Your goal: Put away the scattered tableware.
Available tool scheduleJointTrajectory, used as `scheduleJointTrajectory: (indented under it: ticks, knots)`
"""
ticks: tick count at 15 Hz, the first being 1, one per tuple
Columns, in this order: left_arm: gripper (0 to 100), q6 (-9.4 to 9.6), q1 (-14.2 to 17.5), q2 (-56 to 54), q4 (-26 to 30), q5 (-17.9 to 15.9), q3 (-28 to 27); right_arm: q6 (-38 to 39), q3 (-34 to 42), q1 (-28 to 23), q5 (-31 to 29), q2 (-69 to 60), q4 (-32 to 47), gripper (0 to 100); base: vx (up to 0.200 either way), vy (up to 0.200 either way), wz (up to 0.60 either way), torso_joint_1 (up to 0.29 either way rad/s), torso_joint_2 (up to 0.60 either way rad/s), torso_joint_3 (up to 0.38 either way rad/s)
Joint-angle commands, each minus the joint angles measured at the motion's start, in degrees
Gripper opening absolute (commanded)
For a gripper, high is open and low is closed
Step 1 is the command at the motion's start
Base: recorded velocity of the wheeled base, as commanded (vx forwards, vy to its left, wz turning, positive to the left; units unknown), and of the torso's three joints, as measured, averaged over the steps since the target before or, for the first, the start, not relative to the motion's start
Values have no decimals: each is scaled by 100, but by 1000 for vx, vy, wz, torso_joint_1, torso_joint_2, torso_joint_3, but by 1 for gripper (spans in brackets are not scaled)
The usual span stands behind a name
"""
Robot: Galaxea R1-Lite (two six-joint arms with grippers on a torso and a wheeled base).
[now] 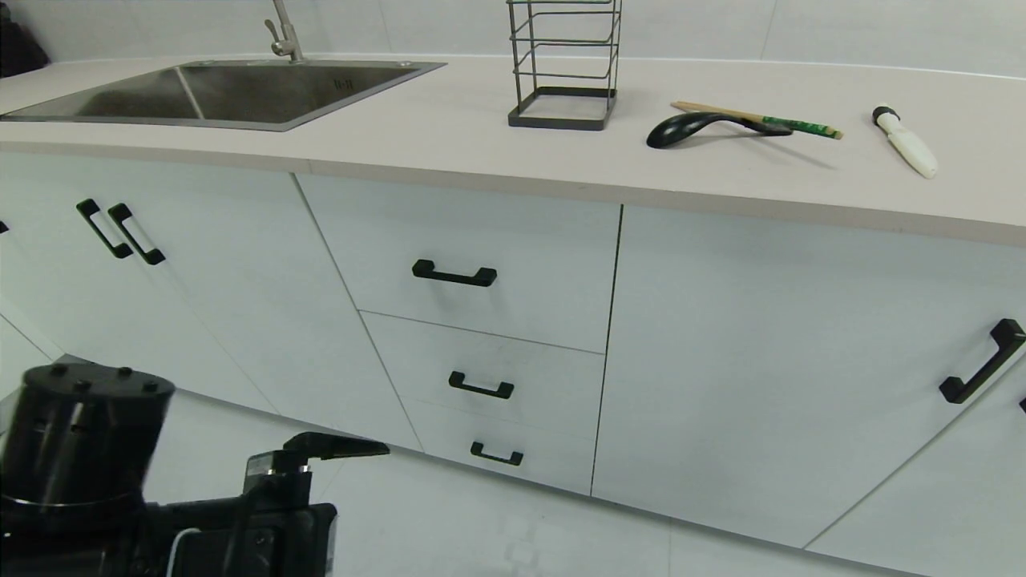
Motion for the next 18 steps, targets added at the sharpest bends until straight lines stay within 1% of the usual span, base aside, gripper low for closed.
scheduleJointTrajectory:
  ticks: [1, 3, 4, 5, 7, 9, 13, 14, 17, 18]
  knots:
    - [100, -154, 0, 761, -200, 121, 0, -2, 0, 1, 2, 7, 0, 0, 0, 0, 0, 0, 0, 0]
    - [100, -163, 9, 1183, -402, 271, -26, -2, 0, 1, 2, 7, 0, 0, 0, 0, 0, 0, 0, 0]
    - [100, -190, 44, 1341, -534, 411, -61, -2, 0, 1, 2, 7, 0, 0, 0, 0, 0, 0, 0, 0]
    - [100, -225, 106, 1491, -745, 605, -79, -2, 0, 1, 2, 7, 0, 0, 0, 0, 0, 0, 0, 0]
    - [100, -286, 194, 1869, -1281, 825, -88, -2, 0, 1, 2, 7, 0, 0, 0, 0, 0, 0, 0, 0]
    - [100, -277, 202, 2299, -1667, 904, -167, -2, 0, 1, 2, 7, 0, 0, 0, 0, 0, 0, 0, 0]
    - [100, -242, 211, 2844, -1773, 895, -659, -2, 0, 1, 2, 7, 0, 0, 0, 0, 0, 0, 0, 0]
    - [100, -198, 211, 3038, -1790, 895, -773, -2, 0, 1, 2, 7, 0, 0, 0, 0, 0, 0, 0, 0]
    - [100, 250, 273, 3495, -1790, 886, -1195, -2, 0, 1, 2, 7, 0, 0, 0, 0, 0, 0, 0, 0]
    - [100, 329, 299, 3609, -1790, 886, -1318, -2, 0, 1, 2, 7, 0, 0, 0, 0, 0, 0, 0, 0]
